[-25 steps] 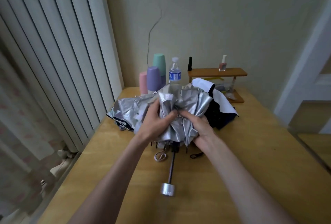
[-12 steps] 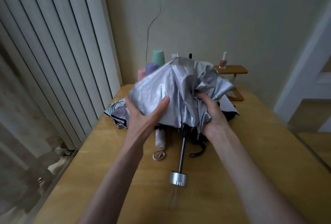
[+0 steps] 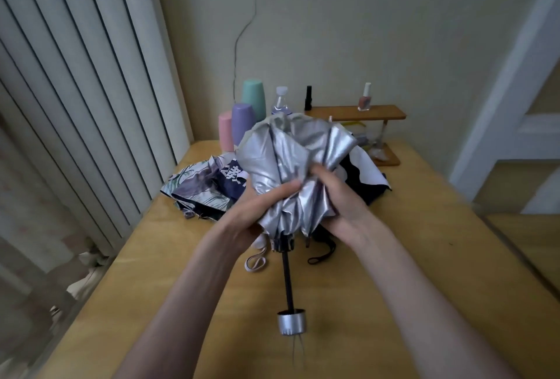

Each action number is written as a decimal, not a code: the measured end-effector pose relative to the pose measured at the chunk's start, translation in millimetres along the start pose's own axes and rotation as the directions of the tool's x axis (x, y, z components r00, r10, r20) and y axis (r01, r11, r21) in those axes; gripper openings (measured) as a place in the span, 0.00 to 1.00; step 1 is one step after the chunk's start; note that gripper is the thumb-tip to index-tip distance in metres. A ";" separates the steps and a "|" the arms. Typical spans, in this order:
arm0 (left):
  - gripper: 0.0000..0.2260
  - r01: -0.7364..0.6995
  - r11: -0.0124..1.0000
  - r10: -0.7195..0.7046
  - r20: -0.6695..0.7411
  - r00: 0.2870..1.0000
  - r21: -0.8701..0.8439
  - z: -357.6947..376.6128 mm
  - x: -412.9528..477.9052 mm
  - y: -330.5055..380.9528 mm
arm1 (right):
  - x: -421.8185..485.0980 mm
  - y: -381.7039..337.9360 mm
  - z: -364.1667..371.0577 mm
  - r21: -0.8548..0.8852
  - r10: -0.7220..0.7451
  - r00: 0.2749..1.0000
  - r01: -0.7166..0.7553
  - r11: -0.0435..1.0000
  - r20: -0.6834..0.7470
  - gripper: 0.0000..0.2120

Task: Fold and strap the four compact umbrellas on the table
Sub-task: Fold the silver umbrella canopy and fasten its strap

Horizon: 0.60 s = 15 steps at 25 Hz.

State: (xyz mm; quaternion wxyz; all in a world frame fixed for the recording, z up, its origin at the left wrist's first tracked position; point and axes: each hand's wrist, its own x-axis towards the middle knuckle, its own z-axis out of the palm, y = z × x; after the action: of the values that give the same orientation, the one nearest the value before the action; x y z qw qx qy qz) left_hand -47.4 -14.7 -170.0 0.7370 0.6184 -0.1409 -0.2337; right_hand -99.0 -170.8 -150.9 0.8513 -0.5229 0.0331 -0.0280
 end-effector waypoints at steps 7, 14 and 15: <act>0.23 -0.083 0.990 0.063 -0.179 0.982 -0.110 -18.4 11.3 -6.8 | 10.2 -6.9 -9.6 -0.643 -0.446 0.892 0.294 0.707 -0.082 0.13; 0.22 -0.132 0.991 0.137 -0.242 0.961 0.036 -3.1 17.2 -8.6 | 24.2 11.9 -3.1 -0.205 -0.082 0.996 0.077 0.976 -0.019 0.44; 0.20 -0.098 0.990 0.118 -0.221 0.968 0.099 2.0 16.3 -7.7 | 26.5 15.7 -0.4 -0.208 -0.090 0.995 0.079 0.975 -0.042 0.41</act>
State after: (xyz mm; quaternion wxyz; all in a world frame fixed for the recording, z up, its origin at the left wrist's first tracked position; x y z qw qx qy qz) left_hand -35.9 -25.8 -178.5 0.7320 0.6641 -0.0998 -0.1151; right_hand -72.4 -166.3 -165.8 0.7893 -0.6085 0.0354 -0.0742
